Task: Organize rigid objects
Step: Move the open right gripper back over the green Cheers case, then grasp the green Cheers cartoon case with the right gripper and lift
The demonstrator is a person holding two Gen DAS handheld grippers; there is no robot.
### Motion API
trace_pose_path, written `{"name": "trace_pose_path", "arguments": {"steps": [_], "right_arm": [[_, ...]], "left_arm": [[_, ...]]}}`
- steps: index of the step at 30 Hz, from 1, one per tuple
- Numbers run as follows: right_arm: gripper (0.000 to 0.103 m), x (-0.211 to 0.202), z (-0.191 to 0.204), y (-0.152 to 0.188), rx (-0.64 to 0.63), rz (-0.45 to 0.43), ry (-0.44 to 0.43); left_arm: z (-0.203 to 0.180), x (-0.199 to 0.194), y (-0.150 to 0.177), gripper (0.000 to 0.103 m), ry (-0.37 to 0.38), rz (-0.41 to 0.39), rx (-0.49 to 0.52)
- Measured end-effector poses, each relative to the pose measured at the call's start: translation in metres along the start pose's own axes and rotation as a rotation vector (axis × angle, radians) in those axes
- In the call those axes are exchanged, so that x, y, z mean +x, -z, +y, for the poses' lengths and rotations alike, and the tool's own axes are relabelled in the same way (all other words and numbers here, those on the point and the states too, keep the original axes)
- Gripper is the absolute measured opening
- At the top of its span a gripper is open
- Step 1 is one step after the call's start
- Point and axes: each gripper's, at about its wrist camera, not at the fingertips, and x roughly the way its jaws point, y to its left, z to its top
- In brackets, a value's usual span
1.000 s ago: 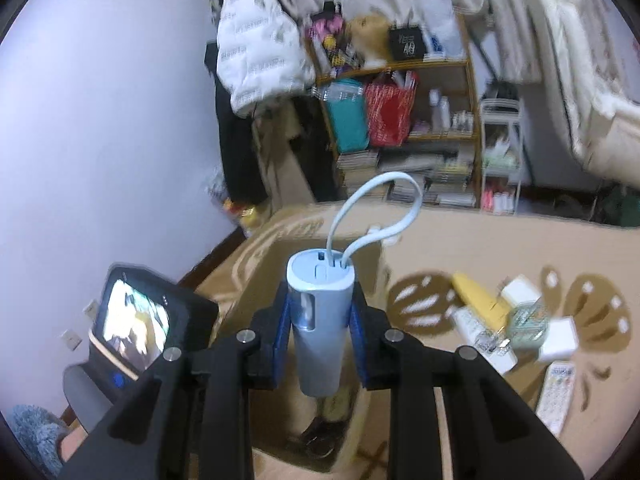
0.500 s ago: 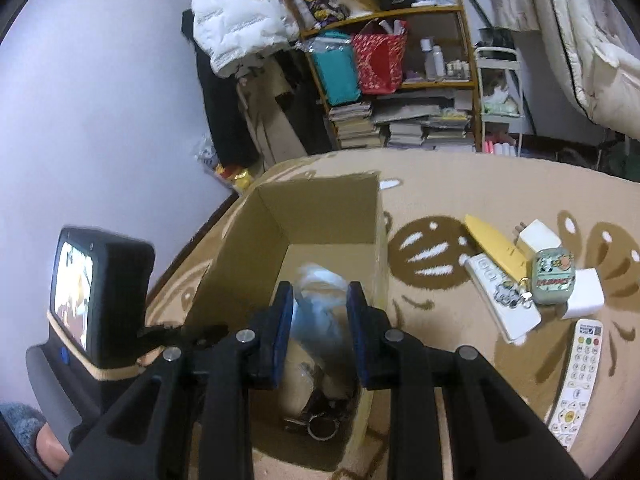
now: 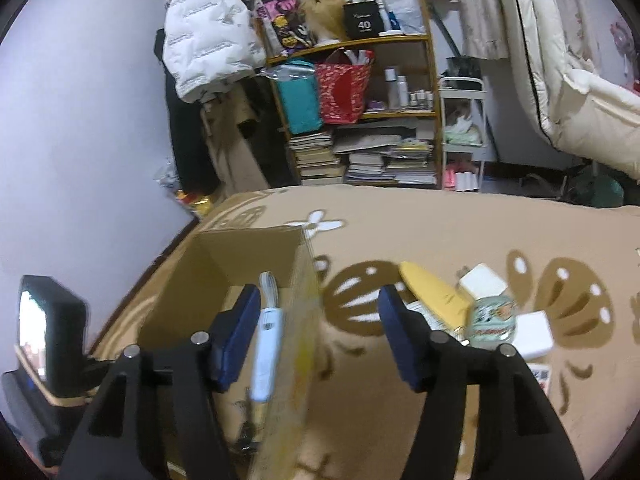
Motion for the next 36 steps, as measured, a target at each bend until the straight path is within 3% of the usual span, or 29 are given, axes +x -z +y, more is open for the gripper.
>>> {"name": "trace_pose_path", "arguments": {"steps": [5, 8, 17, 24, 29, 36], "right_arm": [[0.097, 0.011, -0.025, -0.008, -0.037, -0.015, 0.038], [0.1, 0.016, -0.041, -0.011, -0.028, -0.018, 0.057], [0.1, 0.046, -0.091, -0.011, 0.045, 0.036, 0.103], [0.1, 0.067, -0.121, 0.0, 0.109, 0.079, 0.176], [0.083, 0.078, -0.135, 0.013, 0.131, 0.131, 0.208], [0.072, 0.084, -0.144, 0.031, 0.136, 0.187, 0.252]], "left_arm": [[0.0, 0.0, 0.001, 0.015, -0.002, 0.004, 0.002], [0.001, 0.0, -0.001, 0.015, 0.002, 0.013, -0.003], [0.006, 0.001, -0.001, 0.015, 0.022, 0.026, -0.02], [-0.003, 0.0, 0.001, 0.015, -0.024, 0.012, 0.017], [-0.003, 0.003, -0.001, 0.015, -0.026, 0.026, 0.01], [-0.009, 0.003, 0.001, 0.015, -0.058, 0.015, 0.043]]}}
